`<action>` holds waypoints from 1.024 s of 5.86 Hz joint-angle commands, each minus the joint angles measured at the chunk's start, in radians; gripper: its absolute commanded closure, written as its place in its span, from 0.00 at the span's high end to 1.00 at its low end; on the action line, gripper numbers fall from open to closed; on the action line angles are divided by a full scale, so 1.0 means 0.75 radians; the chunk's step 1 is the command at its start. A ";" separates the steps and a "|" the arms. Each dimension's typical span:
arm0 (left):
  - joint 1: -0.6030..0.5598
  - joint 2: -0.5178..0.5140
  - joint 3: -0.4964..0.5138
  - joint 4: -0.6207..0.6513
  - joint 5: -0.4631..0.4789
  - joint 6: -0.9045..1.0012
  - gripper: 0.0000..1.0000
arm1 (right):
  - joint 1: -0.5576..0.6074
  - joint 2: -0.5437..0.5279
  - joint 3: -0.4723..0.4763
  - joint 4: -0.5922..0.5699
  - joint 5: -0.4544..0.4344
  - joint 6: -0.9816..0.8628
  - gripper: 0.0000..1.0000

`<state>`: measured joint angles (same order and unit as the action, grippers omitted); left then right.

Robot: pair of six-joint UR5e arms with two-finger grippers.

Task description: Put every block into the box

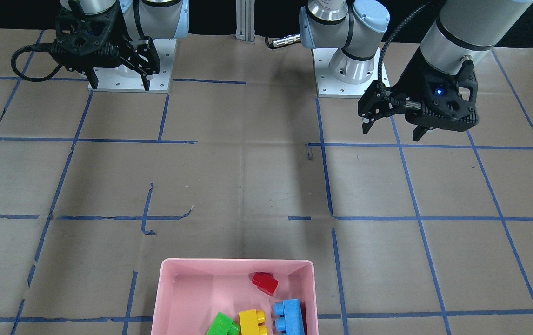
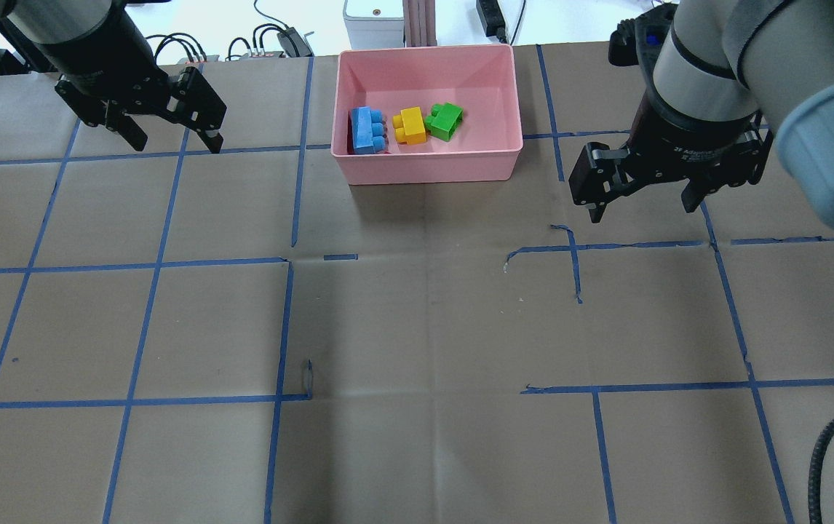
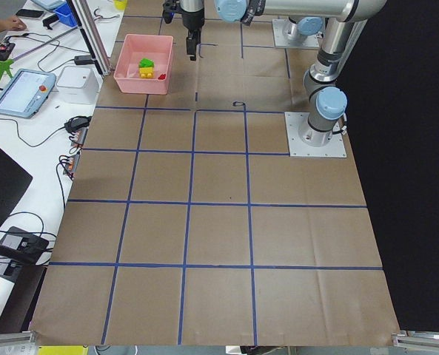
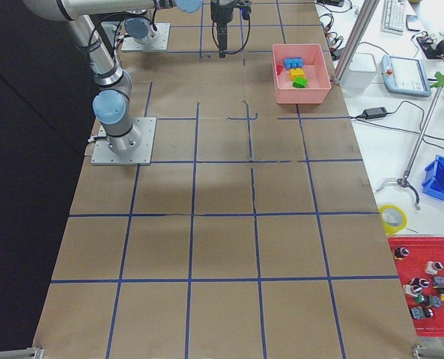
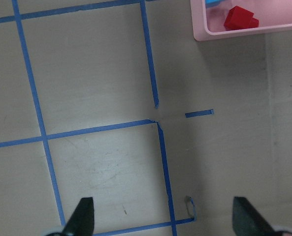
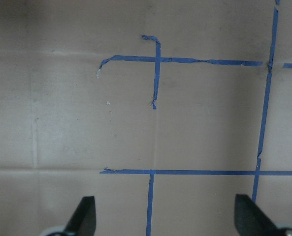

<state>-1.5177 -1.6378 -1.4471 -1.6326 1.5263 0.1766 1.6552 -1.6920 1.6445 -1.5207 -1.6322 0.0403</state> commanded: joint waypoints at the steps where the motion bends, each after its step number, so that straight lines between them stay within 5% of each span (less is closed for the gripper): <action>1: -0.054 0.016 0.001 -0.008 0.035 -0.076 0.99 | 0.000 0.000 -0.002 -0.003 0.002 -0.001 1.00; 6: -0.052 0.026 -0.012 -0.006 0.066 -0.068 0.99 | 0.000 0.000 -0.004 -0.003 0.002 0.002 1.00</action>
<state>-1.5571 -1.6185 -1.4554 -1.6368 1.5753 0.1255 1.6552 -1.6920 1.6414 -1.5233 -1.6306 0.0414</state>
